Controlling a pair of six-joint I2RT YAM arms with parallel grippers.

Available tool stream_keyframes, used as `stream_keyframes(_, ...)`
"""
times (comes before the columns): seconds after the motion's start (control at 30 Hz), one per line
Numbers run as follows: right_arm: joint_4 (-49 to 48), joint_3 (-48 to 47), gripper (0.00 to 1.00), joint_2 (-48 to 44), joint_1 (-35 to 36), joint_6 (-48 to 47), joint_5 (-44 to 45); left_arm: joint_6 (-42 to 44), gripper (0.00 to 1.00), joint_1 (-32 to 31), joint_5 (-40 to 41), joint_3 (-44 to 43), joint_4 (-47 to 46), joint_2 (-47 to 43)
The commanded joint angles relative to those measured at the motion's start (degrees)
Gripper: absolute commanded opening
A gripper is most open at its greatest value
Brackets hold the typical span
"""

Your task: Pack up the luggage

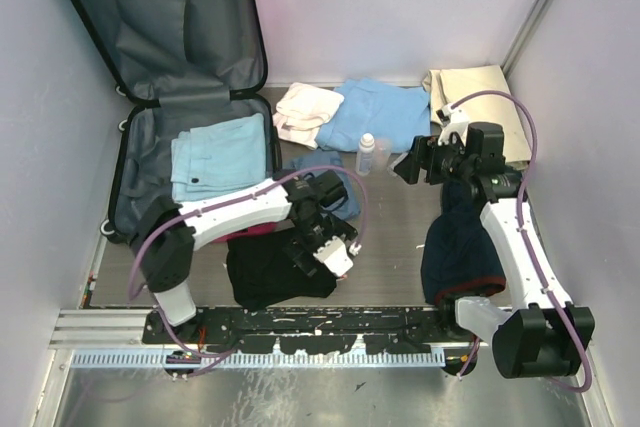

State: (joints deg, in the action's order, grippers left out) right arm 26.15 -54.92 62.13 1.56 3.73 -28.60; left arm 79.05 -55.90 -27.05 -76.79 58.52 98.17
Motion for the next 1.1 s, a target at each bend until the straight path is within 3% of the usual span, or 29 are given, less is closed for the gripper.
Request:
stream_keyframes(0.0, -2.85, 0.00, 0.82, -1.50, -1.82, 1.70, -1.59, 14.65, 0.93, -2.68, -2.82, -5.30, 2.43, 5.79)
stream_keyframes(0.13, -2.63, 0.08, 0.82, -1.67, -2.93, 1.70, -1.63, 19.28, 0.91, -4.44, -1.01, -7.40, 3.37, 10.65)
stream_keyframes(0.37, -2.27, 0.17, 0.82, -2.01, -4.18, 1.74, -1.64, 20.28, 0.86, -5.30, 1.55, -8.70, 2.40, 17.00)
stream_keyframes(0.43, -2.12, 0.05, 0.82, -2.09, -4.49, 1.69, -1.57, 19.23, 0.78, -5.71, 2.13, -8.17, 1.34, 17.91)
stream_keyframes(0.8, -1.75, -0.79, 0.81, -2.39, -4.99, 1.88, -1.33, 6.99, 0.01, -7.56, 0.44, -4.34, 4.19, 11.41)
stream_keyframes(1.07, -1.11, -0.90, 0.79, -3.46, -5.08, 1.62, -2.07, -10.45, 0.00, -6.25, 1.73, -7.84, 12.89, -2.54)
